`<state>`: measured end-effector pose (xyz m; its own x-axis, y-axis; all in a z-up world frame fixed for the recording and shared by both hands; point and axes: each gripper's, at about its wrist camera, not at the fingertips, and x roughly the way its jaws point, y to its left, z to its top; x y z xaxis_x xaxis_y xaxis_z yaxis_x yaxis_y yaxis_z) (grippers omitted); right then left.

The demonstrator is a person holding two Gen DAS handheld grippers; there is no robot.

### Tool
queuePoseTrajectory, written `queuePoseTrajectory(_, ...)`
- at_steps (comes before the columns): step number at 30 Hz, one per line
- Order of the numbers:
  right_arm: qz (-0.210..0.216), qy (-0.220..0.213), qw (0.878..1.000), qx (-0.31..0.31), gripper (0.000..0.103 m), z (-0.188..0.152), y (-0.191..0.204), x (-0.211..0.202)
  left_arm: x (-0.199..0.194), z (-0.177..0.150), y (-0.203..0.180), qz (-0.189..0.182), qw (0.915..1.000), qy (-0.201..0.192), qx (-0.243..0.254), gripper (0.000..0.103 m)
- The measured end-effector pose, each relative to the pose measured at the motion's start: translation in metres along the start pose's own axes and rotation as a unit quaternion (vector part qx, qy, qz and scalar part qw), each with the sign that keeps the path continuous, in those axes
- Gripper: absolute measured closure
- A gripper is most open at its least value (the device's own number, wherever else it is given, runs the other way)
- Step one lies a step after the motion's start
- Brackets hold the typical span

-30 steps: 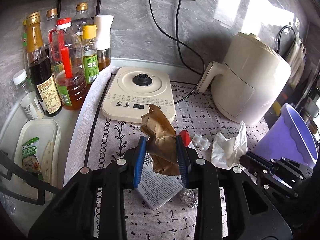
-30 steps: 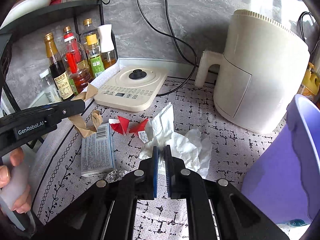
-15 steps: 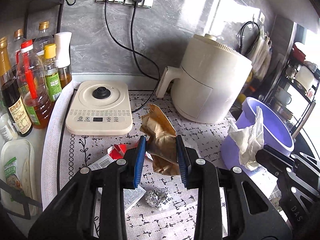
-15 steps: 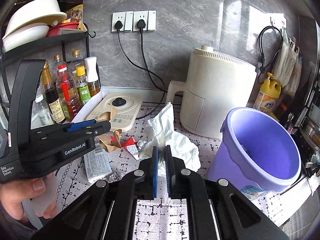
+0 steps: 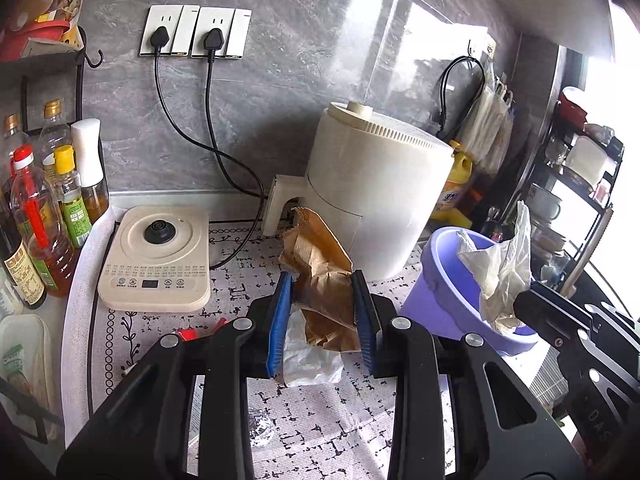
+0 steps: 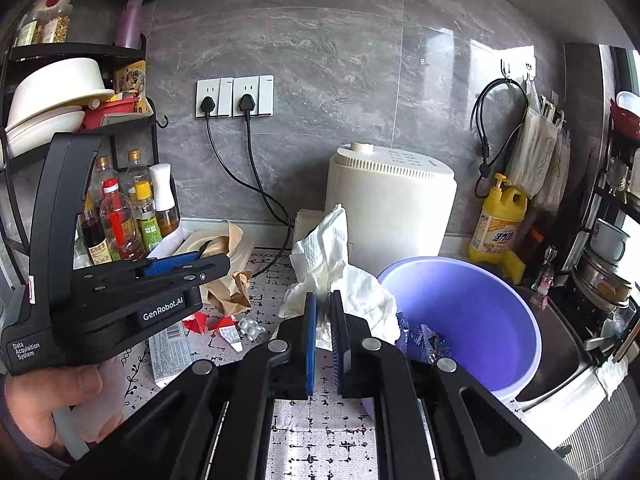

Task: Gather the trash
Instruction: 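Carry paper bag and tissue to the purple bucket and open both grippers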

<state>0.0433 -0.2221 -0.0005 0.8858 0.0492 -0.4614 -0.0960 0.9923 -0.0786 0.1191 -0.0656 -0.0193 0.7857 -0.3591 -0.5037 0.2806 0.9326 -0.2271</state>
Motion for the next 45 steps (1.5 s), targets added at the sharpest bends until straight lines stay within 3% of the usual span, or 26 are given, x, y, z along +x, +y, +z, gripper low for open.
queuePoseTrajectory(21,-0.021,-0.022,0.999,0.045,0.092,0.002,-0.104,-0.011,0.031,0.021,-0.102,-0.013,0.9987,-0.009,0.049,0.073)
queuePoseTrajectory(23,-0.018,-0.015,0.999,0.047,0.081,-0.001,-0.111,-0.009,0.035,0.020,-0.111,-0.017,0.9984,-0.007,0.054,0.073)
queuePoseTrajectory(24,-0.021,-0.014,0.998,0.050,0.064,-0.003,-0.114,-0.010,0.037,0.020,-0.115,-0.020,0.9982,-0.005,0.057,0.073)
queuePoseTrajectory(25,-0.026,-0.017,0.998,0.053,0.058,-0.005,-0.117,-0.012,0.040,0.019,-0.119,-0.022,0.9980,-0.004,0.059,0.073)
queuePoseTrajectory(37,-0.050,-0.007,0.996,0.071,0.058,-0.019,-0.149,-0.022,0.064,0.012,-0.158,-0.045,0.9961,0.015,0.075,0.072)
queuePoseTrajectory(39,-0.054,-0.005,0.996,0.074,0.058,-0.020,-0.153,-0.023,0.067,0.011,-0.164,-0.053,0.9953,0.022,0.077,0.063)
queuePoseTrajectory(40,-0.055,-0.004,0.996,0.075,0.058,-0.021,-0.155,-0.024,0.068,0.010,-0.165,-0.049,0.9955,0.021,0.078,0.046)
queuePoseTrajectory(41,-0.056,-0.004,0.996,0.075,0.058,-0.021,-0.156,-0.024,0.067,0.009,-0.166,-0.045,0.9959,0.014,0.076,0.039)
queuePoseTrajectory(45,-0.053,-0.003,0.996,0.077,0.058,-0.022,-0.159,-0.023,0.063,0.012,-0.160,-0.020,0.9974,0.005,0.070,0.023)
